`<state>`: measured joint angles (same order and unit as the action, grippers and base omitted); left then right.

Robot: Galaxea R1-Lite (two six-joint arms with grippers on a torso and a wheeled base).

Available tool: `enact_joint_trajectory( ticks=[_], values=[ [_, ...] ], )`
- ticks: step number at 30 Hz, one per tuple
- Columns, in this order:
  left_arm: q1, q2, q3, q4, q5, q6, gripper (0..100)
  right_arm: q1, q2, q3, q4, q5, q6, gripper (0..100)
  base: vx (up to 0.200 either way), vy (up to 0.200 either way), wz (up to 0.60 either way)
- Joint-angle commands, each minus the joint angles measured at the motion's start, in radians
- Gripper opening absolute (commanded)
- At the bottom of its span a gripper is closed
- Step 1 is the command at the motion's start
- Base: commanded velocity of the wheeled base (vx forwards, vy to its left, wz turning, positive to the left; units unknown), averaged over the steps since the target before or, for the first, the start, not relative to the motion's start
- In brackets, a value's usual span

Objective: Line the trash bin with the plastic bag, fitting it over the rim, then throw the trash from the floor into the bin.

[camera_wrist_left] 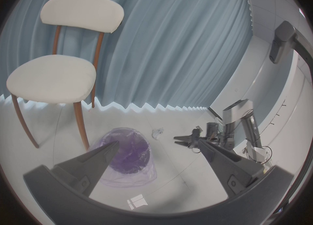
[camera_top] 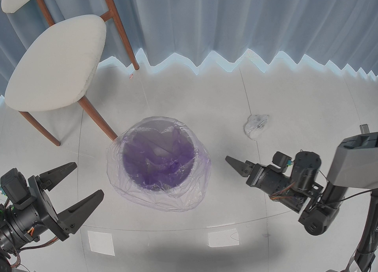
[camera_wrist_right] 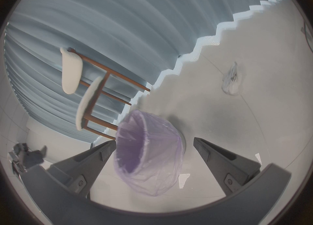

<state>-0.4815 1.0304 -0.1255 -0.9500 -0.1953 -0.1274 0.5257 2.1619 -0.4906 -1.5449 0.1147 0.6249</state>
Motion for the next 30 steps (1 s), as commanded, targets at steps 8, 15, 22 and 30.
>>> enact_joint_trajectory(
  ticks=[8,15,22,30],
  values=[
    [-0.063,0.128,0.003,0.004,0.047,-0.113,100,-0.079,-0.369,0.231,0.009,0.022,-0.102,100,0.0,0.0,0.0],
    [-0.058,0.217,0.0,-0.01,0.045,-0.199,100,-0.089,-0.409,0.227,0.002,0.02,-0.2,100,0.0,0.0,0.0],
    [-0.058,0.249,-0.005,-0.01,0.04,-0.279,100,-0.066,-0.461,0.233,0.008,0.019,-0.226,100,0.0,0.0,0.0],
    [-0.043,0.315,-0.025,-0.012,0.034,-0.4,100,-0.07,-0.464,0.225,0.006,0.019,-0.237,100,0.0,0.0,0.0]
  ],
)
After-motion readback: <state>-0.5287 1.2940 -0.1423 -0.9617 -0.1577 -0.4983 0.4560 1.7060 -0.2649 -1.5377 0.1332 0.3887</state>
